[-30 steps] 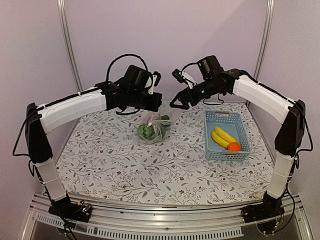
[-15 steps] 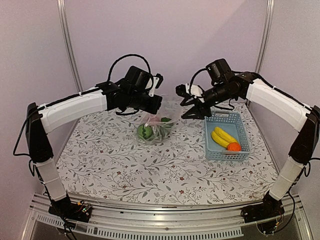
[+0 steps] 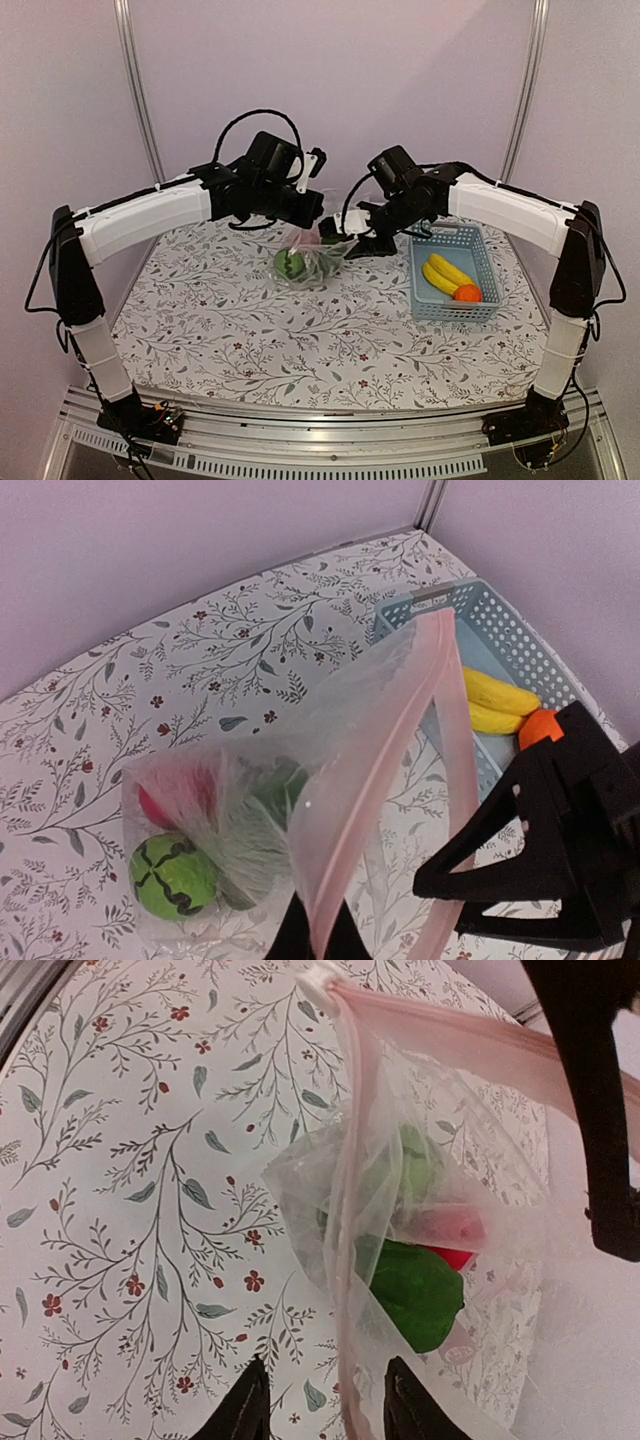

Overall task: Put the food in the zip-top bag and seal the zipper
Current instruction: Adjust the zipper food storage bag at the center of the board.

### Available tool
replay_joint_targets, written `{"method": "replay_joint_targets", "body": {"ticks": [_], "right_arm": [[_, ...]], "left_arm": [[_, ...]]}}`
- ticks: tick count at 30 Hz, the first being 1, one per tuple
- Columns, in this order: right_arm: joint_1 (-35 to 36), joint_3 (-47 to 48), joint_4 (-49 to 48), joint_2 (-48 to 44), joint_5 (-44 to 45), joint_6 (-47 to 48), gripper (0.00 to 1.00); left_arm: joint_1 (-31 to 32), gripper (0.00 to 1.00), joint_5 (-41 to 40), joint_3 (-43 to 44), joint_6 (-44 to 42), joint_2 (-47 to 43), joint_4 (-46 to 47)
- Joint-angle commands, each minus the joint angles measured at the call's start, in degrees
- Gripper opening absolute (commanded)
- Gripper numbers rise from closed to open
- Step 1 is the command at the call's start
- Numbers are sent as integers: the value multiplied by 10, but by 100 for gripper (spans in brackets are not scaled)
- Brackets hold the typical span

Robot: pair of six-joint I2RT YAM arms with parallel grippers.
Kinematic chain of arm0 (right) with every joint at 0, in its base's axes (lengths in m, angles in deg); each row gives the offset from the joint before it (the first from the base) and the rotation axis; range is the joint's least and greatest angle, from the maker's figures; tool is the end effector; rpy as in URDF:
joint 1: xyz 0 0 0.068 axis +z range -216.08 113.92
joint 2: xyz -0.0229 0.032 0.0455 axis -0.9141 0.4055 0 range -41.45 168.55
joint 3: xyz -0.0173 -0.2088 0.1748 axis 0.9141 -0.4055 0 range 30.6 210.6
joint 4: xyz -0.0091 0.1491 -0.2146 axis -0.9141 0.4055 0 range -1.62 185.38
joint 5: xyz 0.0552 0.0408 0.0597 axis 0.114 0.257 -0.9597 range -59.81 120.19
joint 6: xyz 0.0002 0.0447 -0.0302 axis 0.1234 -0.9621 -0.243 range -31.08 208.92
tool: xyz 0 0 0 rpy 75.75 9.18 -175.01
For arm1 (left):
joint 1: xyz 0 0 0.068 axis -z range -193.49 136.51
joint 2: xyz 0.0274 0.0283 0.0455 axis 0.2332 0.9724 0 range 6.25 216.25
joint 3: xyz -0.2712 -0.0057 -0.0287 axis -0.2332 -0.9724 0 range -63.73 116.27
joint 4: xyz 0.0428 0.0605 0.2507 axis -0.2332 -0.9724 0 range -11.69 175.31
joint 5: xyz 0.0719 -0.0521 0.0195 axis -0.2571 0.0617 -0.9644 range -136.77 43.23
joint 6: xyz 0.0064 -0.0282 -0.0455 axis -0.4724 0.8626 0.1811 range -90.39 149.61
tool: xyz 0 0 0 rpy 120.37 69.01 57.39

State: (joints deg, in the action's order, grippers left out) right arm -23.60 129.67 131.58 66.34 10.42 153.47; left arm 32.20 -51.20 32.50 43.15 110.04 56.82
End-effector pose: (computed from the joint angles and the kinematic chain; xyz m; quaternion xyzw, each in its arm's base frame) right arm 0.3004 0.2913 0.3024 -0.7821 0.5087 0.0978 0.3465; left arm 0.2970 -0.3002 0.3326 0.2297 0.8606 -0.1940 0.4111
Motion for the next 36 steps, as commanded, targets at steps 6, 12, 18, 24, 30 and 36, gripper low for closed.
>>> {"method": "replay_joint_targets", "body": {"ticks": [6,12,18,24,30,36], "right_arm": [[6,13,-45,-5,66,4,0],[17,19,-46,-33,63,0,0],[18,22,-43,-39,62,-13,0],[19,45,-23,-44,36,-29,0],[21,76,20,-37,8,-53,15],[-4,74,71,-61,-80,-117,40]], "left_arm": [[-15,7,22,-36,11,-38,10],[-16,19,6,-40,28,-54,-26],[-16,11,-8,-62,34,-82,-44],[-17,0,-12,-57,30,-83,-42],[-18,0,-27,-34,14,-67,-38],[-26,0,-33,-18,4,-51,-19]]}}
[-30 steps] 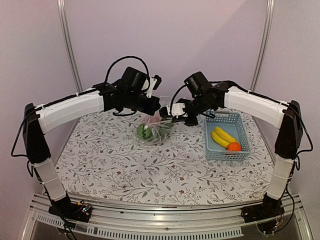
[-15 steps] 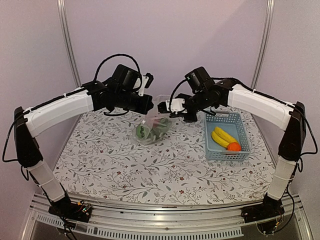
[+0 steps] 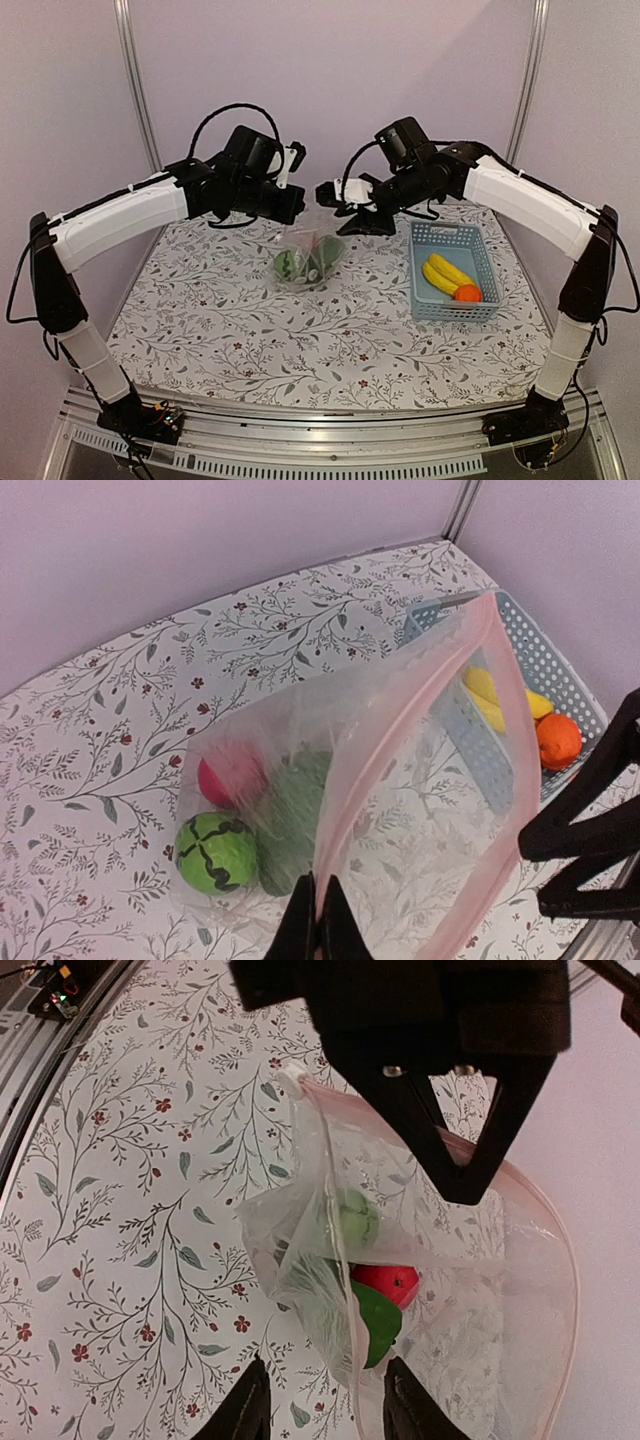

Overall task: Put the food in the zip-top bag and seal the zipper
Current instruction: Adjust the zipper food storage bag at the center of the board.

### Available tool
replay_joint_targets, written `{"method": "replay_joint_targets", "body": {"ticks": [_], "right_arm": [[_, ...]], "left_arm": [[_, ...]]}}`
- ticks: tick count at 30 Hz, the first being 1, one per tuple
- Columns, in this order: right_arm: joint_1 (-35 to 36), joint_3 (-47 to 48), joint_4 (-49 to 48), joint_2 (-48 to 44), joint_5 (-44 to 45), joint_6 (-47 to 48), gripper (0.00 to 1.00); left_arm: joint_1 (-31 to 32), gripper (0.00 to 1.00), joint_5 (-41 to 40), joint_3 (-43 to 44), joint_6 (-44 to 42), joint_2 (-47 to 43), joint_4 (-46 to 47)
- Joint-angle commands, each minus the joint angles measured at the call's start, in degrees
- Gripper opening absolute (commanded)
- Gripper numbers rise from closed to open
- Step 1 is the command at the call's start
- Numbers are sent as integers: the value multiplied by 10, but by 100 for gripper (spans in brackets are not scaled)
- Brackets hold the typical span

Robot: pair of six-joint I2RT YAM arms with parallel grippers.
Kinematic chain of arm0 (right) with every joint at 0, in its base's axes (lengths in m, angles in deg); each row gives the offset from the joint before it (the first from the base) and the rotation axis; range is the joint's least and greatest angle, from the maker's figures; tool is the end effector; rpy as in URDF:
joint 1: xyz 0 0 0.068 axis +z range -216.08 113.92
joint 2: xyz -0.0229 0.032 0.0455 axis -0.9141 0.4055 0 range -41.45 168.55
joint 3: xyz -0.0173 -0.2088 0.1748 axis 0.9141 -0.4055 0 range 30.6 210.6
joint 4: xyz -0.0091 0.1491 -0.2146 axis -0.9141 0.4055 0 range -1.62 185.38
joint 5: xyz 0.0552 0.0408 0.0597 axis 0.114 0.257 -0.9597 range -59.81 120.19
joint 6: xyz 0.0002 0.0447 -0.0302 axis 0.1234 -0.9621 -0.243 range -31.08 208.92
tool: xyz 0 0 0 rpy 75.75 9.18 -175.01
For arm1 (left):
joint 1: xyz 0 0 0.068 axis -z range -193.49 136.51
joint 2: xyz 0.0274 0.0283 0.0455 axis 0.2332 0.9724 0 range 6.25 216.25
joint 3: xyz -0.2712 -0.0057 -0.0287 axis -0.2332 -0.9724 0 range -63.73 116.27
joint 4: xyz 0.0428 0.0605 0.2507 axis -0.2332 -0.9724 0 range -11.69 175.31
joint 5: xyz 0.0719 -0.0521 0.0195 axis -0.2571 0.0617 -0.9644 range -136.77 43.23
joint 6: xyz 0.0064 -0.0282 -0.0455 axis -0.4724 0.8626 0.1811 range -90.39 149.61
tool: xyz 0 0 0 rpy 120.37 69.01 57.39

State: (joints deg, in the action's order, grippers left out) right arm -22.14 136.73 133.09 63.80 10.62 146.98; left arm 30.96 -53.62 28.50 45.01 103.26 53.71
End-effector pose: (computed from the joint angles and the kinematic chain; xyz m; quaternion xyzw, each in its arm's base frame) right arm 0.2878 0.2939 0.3575 -0.7465 0.5187 0.1077 0.4027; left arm 0.2810 -0.2696 0.3500 0.1974 0.8692 -0.1784 0.4168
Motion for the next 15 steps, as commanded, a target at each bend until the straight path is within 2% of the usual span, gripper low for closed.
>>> {"method": "replay_joint_targets", "body": {"ticks": [1,5,9,15], "right_arm": [[-29,-3,63,-43,-108,-63,43],[-87,-64,72,-96,-171,-98,48],[-185,-131,62,-134,-216,-130,48],[-311,-199,29,-133,-178,-219,49]], "left_arm": [[-14,0,-6,24,-16,21,16],[-16,0,1,35,-19,32,20],[-17,0,-6,30,-23,32,21],[-17,0,-4,30,-24,29,17]]}}
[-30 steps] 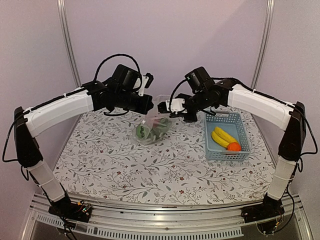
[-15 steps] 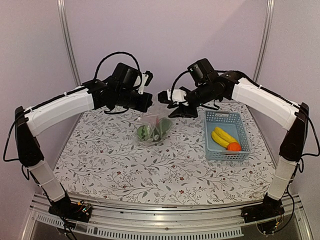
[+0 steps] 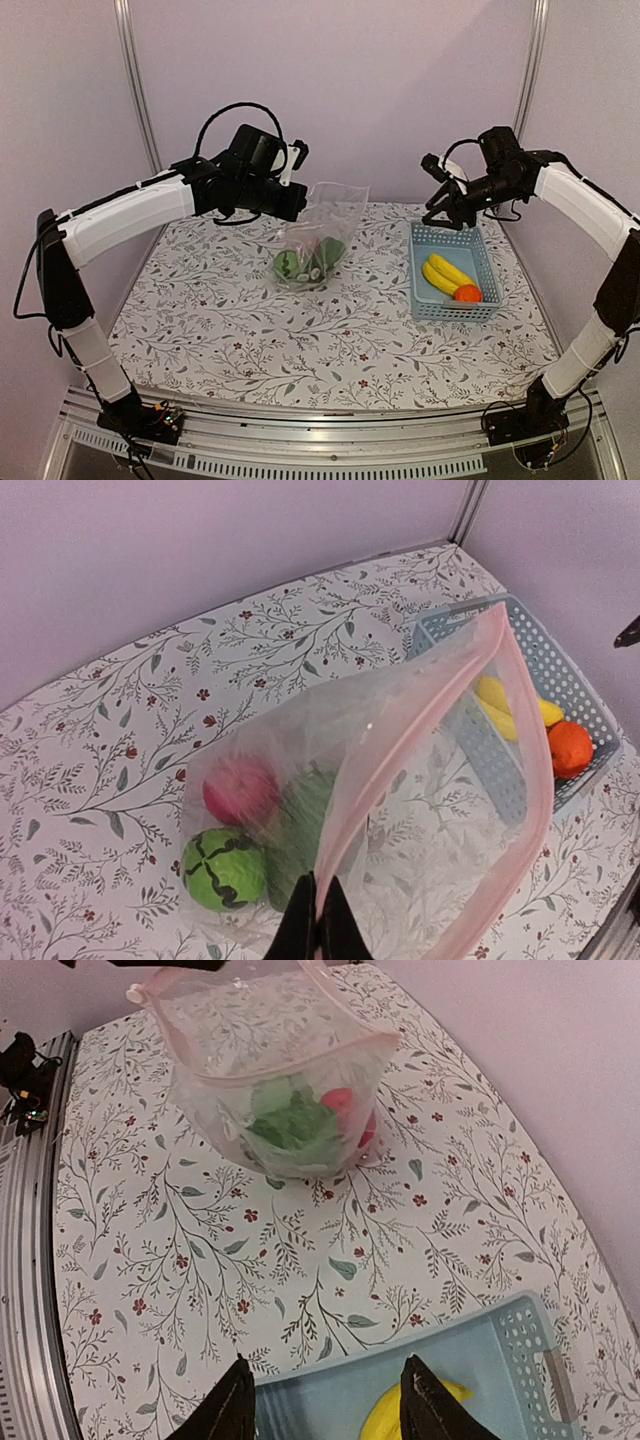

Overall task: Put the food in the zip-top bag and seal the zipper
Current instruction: Adjust the zipper food storage bag at the center of the board, then pick up the fake fruit from the bin.

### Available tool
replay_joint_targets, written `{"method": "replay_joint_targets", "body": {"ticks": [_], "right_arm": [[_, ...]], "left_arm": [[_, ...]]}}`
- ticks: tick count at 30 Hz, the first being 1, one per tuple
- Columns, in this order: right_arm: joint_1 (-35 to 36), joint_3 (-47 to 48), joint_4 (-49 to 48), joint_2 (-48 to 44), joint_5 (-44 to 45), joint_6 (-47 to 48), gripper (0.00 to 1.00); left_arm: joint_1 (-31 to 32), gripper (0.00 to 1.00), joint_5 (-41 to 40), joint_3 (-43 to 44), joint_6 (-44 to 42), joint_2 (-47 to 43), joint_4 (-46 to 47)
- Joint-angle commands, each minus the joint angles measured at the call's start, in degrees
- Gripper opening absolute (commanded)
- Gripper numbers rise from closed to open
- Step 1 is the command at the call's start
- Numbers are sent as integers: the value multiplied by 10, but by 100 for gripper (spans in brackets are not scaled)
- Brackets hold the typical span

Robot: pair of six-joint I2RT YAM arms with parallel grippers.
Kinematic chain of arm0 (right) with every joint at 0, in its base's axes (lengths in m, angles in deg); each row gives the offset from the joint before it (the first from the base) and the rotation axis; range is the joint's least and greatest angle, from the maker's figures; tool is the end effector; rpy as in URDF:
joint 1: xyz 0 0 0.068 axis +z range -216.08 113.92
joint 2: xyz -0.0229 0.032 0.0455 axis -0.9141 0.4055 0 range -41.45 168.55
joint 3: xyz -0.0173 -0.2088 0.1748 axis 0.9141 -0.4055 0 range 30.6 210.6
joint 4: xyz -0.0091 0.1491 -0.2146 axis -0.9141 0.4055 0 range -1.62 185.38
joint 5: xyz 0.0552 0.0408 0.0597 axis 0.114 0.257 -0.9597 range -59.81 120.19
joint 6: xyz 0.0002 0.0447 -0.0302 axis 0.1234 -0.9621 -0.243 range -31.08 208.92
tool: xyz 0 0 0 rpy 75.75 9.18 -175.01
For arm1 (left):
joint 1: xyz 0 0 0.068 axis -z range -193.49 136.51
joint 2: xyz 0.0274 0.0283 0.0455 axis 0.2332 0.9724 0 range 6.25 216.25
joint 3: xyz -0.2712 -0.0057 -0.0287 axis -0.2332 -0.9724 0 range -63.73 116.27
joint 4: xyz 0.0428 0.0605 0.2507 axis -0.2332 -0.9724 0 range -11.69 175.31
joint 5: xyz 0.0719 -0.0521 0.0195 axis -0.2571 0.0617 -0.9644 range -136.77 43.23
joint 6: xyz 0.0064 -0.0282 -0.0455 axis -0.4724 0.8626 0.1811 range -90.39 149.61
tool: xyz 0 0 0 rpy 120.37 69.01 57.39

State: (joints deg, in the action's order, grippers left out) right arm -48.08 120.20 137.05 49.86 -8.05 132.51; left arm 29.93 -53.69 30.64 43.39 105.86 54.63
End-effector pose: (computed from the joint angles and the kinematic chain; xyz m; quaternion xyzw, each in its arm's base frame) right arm 0.3145 0.1253 0.3515 -0.5505 0.7067 0.2296 0.3805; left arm 0.2951 -0.2732 0.3470 0.2009 0.8665 -0.1700 0.4241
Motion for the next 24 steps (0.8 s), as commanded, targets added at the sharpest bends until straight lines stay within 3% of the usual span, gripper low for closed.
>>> {"method": "replay_joint_targets", "body": {"ticks": [1,10,24], "right_arm": [[-65,-36,-12,17,29,-88,48],[-90,-24,13,126,159,-137,50],[-86,56,59,282,186,-182,54]], "left_arm": [[-7,0,-4,9,-8,3,7],[-7,0,-3,2,-4,0,5],[-7,0,1,1,-4,8,3]]}}
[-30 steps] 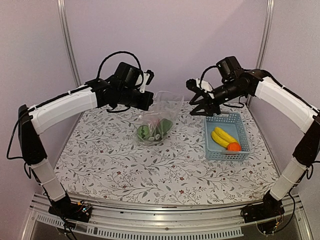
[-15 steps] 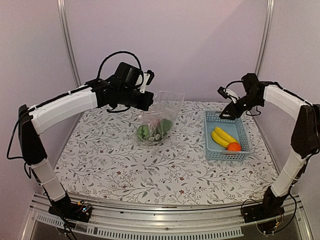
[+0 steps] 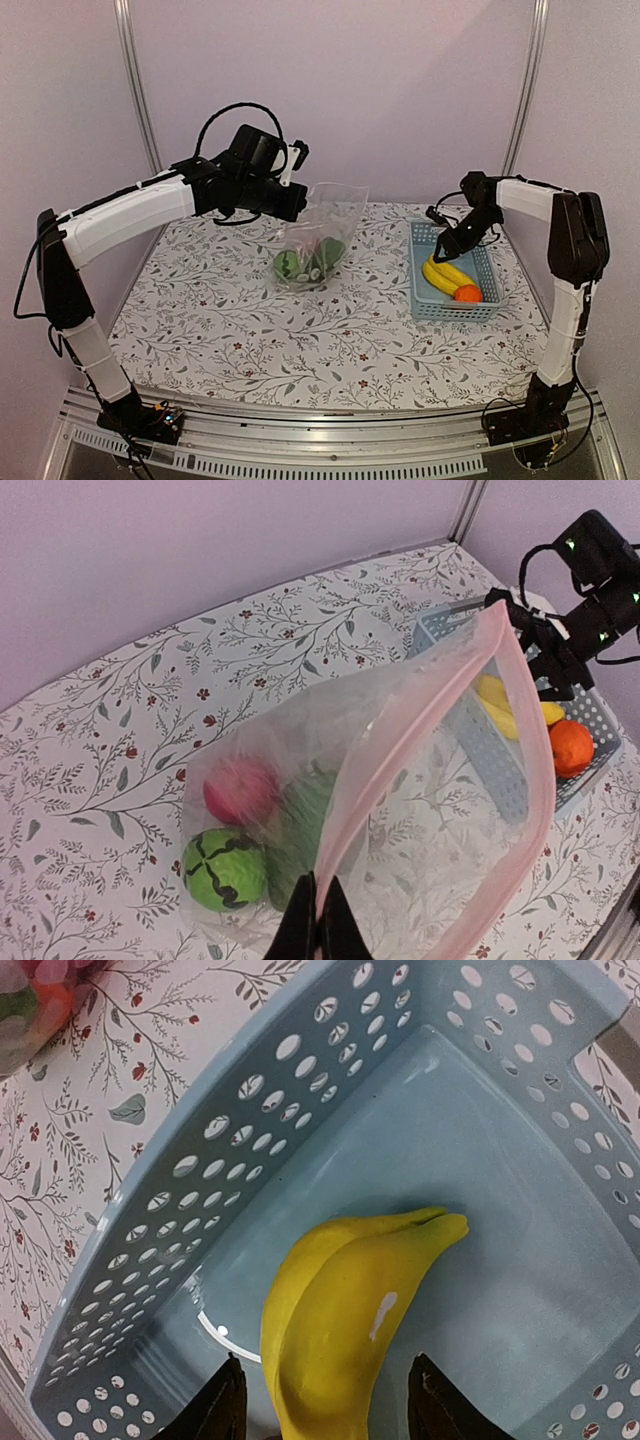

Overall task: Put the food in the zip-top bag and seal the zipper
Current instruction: Pick up the fake fruit from the bin.

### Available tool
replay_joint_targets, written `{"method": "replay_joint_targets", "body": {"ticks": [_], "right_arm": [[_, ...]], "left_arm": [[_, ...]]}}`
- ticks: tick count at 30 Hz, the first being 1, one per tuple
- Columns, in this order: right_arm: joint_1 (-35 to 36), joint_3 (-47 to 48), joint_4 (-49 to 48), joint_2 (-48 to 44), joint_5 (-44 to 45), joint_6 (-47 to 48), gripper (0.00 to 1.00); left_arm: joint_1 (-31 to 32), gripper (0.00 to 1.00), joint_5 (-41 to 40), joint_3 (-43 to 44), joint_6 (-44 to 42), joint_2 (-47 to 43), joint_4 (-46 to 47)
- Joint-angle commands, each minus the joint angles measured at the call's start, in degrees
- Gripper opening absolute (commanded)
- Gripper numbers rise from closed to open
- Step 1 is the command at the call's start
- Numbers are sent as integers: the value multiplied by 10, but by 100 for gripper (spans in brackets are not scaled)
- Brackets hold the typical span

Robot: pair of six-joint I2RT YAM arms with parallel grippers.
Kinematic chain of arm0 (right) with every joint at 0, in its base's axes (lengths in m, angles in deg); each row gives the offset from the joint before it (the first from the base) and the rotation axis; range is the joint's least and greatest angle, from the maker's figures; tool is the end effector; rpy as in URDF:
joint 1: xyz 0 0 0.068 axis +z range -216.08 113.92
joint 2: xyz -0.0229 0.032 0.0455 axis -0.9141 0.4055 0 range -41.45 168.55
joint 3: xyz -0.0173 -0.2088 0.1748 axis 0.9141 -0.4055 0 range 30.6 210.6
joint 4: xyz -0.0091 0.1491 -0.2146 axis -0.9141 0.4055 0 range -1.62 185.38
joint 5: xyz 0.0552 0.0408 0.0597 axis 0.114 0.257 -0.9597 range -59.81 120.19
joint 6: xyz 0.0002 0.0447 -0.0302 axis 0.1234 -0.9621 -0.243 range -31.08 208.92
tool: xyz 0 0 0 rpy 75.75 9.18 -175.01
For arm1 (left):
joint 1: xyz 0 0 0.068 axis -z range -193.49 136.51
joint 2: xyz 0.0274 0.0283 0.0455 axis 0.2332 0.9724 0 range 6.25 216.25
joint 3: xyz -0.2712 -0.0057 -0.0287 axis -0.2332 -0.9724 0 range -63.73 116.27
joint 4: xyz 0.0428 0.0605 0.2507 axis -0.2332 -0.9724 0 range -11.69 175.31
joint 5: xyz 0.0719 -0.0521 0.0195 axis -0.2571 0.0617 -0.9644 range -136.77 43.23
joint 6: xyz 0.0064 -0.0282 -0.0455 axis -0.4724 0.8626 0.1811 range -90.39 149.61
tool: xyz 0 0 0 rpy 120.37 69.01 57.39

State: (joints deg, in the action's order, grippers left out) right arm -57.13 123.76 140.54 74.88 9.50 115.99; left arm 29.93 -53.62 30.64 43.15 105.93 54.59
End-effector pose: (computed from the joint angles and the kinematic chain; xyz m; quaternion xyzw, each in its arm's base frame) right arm 0.4062 0.0766 0.2050 -0.3235 0.9208 0.1561 0.1521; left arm 0.2952 -0.2734 0.3464 0.2031 0.8665 -0.1692 0.4235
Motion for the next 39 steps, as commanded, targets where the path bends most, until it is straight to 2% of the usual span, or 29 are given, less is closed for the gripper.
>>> {"method": "replay_joint_targets", "body": {"ticks": [1,4,7,10,13,19,29,39], "right_arm": [[6,22,30,42,9,-18,53],[10,25,40,56,9,-21,47],[10,32,47,63,8,-24,33],[11,39,51,48,17,-24,22],[8,40,47,15,27,-24,16],[3,42,36,-63,17,-30,12],[3,37,-17,-160,-41,-42,12],[5,-1,-130,-254,-208,-83,12]], "left_arm": [[-7,0,-1,-1,0,7,3],[-7,0,-1,-4,2,5,2],[-7,0,-1,-4,4,4,3],[-7,0,2,-4,8,5,6],[-7,0,6,-5,8,6,8],[-7,0,6,-7,7,7,12],[-7,0,11,-7,10,13,22],[-8,0,4,-1,8,23,30]]}}
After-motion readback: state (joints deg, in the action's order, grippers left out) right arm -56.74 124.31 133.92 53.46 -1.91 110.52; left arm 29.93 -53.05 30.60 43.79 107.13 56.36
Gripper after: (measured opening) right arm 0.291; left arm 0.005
